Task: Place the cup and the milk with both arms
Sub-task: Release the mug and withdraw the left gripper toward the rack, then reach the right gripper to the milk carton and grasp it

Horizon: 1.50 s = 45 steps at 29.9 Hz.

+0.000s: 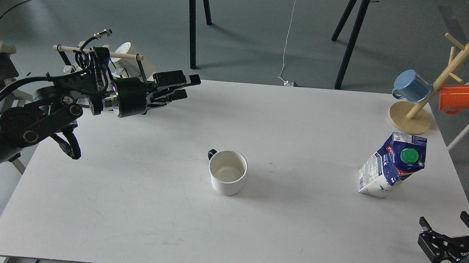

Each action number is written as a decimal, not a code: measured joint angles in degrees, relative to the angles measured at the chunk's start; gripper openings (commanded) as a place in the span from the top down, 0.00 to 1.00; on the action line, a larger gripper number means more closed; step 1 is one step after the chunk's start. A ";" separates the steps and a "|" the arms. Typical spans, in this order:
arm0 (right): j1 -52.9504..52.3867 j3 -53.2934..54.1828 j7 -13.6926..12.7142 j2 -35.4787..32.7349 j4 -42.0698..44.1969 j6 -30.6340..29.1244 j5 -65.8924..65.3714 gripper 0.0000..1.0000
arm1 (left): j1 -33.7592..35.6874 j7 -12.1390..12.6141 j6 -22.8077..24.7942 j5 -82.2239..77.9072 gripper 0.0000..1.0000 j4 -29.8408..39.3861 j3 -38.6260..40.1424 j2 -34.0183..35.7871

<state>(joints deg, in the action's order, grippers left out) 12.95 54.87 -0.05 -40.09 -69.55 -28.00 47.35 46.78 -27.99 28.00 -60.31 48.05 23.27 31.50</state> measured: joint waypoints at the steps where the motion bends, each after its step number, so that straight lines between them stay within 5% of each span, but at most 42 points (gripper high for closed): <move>1: -0.56 -0.64 0.01 1.08 0.03 0.00 -0.38 0.05 | -0.06 0.00 0.00 0.45 0.11 -0.08 0.00 0.55; 40: -16.53 -2.12 0.26 13.66 7.41 0.00 -5.09 0.06 | -5.45 0.00 0.00 0.72 0.09 -1.14 -0.14 0.63; 43: -17.29 -2.12 0.28 14.61 8.02 0.00 -5.09 0.22 | -5.50 0.00 0.00 0.72 0.09 -1.21 -0.15 0.59; 45: -17.58 -2.17 0.28 15.08 8.46 0.00 -5.13 0.56 | -5.50 0.00 0.00 0.72 0.08 -1.51 -0.16 0.58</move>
<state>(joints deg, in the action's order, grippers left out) -4.63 52.70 0.23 -25.01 -61.09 -28.00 42.22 41.28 -28.00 28.00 -59.60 46.55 23.11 32.08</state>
